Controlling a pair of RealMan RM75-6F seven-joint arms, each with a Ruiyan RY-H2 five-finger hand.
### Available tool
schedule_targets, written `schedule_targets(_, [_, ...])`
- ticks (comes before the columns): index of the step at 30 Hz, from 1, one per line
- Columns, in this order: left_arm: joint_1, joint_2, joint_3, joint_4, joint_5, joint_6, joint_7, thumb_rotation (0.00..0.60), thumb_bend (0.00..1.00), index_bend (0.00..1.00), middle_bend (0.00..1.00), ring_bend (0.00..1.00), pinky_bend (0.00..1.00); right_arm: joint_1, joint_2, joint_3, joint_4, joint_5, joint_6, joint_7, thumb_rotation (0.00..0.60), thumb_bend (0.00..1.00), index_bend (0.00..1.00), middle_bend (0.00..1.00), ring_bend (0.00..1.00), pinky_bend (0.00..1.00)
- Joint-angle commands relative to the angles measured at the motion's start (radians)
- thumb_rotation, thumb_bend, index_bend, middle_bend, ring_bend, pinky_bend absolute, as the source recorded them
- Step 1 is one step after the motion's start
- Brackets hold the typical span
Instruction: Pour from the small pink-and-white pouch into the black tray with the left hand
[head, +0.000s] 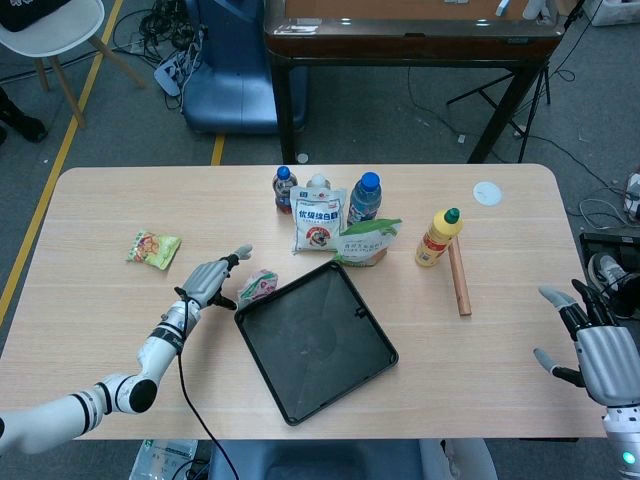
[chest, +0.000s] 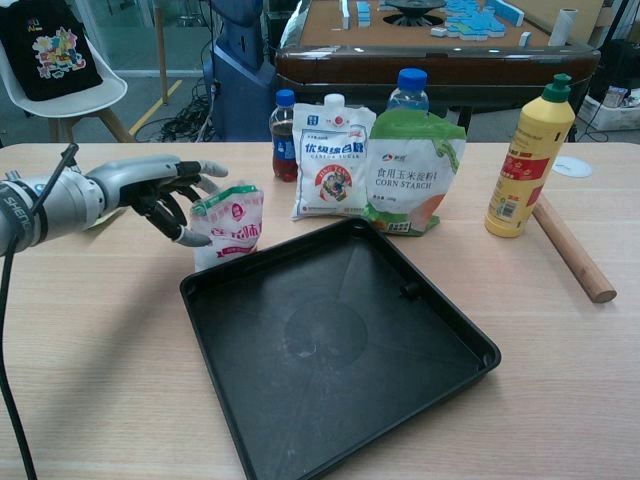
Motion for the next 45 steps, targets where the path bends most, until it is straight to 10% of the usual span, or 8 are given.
schedule_targets(1, [-0.015,-0.022,0.001,0.025,-0.011,-0.007,0.003,0.6,0.21,0.06,0.15,0.18,0.27,-0.003,0.001,0.0,0.001,0.002,0.003,0.002,0.6,0.19,0.16,0.24,0.06,0.09])
schedule_targets(45, [-0.078,-0.196,-0.01,0.285,-0.04,-0.054,-0.056,0.6,0.21,0.26,0.32,0.32,0.32,-0.024,0.005,0.003,0.007,0.022,0.006,0.016,0.6,0.19,0.16,0.24,0.06,0.09])
